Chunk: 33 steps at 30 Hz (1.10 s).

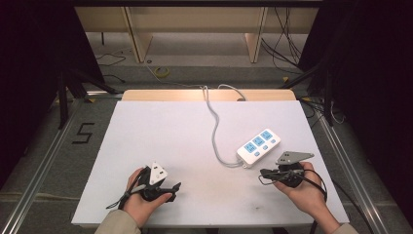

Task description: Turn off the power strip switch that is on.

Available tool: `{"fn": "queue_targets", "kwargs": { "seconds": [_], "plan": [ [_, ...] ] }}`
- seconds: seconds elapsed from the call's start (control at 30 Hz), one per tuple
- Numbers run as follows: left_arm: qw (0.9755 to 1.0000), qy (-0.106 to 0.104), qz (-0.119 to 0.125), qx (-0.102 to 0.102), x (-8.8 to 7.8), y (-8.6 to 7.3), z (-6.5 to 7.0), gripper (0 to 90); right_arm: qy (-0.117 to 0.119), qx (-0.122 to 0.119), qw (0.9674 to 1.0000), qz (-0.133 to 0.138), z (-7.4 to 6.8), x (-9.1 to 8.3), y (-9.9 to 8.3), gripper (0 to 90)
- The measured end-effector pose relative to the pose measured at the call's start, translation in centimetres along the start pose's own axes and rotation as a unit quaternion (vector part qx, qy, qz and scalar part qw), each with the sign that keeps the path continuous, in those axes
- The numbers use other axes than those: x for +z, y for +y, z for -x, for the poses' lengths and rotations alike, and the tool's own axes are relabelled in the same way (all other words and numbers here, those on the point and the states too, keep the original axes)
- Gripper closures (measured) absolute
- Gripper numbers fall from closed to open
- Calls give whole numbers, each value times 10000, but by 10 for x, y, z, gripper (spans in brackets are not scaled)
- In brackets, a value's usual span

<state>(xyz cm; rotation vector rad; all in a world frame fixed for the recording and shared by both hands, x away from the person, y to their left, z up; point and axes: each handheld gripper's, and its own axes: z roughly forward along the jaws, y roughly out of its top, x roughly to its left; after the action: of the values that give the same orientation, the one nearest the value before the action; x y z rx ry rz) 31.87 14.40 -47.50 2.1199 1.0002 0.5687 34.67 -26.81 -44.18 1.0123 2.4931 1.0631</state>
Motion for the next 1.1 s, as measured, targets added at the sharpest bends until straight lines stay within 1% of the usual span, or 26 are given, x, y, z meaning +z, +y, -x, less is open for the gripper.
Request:
{"fn": "queue_targets", "kwargs": {
  "seconds": [0.33, 0.53, 0.73, 1.1],
  "plan": [
    [10000, 15, 29, -19, 0, 0, 0, 223, -97, 11, 9999, -55, 6, -2, 7, 900],
    [10000, 22, 8, 4, 0, 0, 0, 223, -139, 19, 9999, -84, 9, -3, 9, 900],
    [10000, 22, 24, -17, 0, 0, 0, 223, -194, 21, 9997, -134, 13, -4, 11, 900],
    [10000, 21, 28, -22, 0, 0, 0, 224, -233, 42, 9996, -182, 18, -3, 14, 900]
  ]
}}
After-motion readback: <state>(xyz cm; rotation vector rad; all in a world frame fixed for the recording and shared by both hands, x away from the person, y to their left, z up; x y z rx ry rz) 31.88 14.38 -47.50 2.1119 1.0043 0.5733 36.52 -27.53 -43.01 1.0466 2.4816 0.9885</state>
